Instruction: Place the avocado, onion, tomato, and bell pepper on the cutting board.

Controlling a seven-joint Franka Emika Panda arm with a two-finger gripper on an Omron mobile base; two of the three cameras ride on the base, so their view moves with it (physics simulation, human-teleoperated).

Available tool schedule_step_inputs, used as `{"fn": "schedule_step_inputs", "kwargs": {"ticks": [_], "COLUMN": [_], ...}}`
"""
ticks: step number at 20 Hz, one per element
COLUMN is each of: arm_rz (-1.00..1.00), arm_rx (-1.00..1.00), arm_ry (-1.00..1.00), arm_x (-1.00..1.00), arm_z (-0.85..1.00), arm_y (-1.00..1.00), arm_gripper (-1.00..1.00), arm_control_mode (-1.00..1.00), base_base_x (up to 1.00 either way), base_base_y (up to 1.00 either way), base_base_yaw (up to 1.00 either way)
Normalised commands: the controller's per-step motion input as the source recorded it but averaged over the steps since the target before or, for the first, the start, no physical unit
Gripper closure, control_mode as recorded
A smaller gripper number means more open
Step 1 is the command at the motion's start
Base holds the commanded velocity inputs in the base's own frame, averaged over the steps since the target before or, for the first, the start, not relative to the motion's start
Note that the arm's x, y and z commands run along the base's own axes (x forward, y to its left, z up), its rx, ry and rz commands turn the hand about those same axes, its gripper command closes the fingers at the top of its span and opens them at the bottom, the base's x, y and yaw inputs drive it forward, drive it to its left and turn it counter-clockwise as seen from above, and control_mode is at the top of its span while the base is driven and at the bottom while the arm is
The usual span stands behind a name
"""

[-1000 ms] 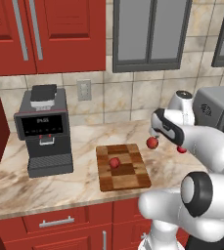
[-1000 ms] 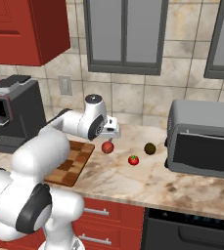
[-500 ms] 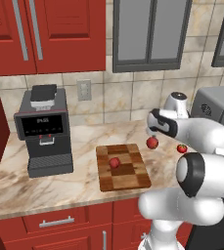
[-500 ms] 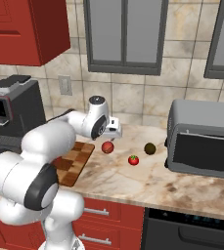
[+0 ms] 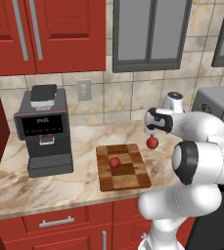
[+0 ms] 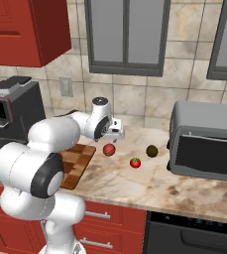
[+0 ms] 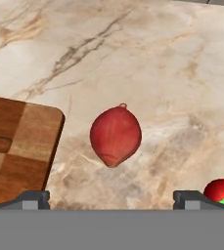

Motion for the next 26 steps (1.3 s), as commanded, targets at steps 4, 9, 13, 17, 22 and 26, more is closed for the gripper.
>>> {"fn": "schedule_step_inputs", "kwargs": {"ticks": [4,9,13,17,22,26], "arm_rz": [0.00,0.00,0.00,0.00,0.00,0.00], "arm_rx": [0.00,0.00,0.00,0.00,0.00,0.00], "arm_ry": [0.06,0.04,0.04,0.07,0.07,0.06], "arm_x": [0.26,0.27,0.22,0.27,0.19,0.09], "arm_z": [-0.23,-0.15,-0.20,-0.27,-0.25,-0.21], "arm_y": [0.00,0.00,0.00,0.00,0.00,0.00], "arm_gripper": [-1.00,-1.00,-1.00,-1.00,-1.00,-1.00], "arm_control_mode": [-1.00,-1.00,-1.00,-1.00,-1.00,-1.00], "base_base_x": [0.00,0.00,0.00,0.00,0.00,0.00], "base_base_y": [0.00,0.00,0.00,0.00,0.00,0.00], "base_base_yaw": [0.00,0.00,0.00,0.00,0.00,0.00]}}
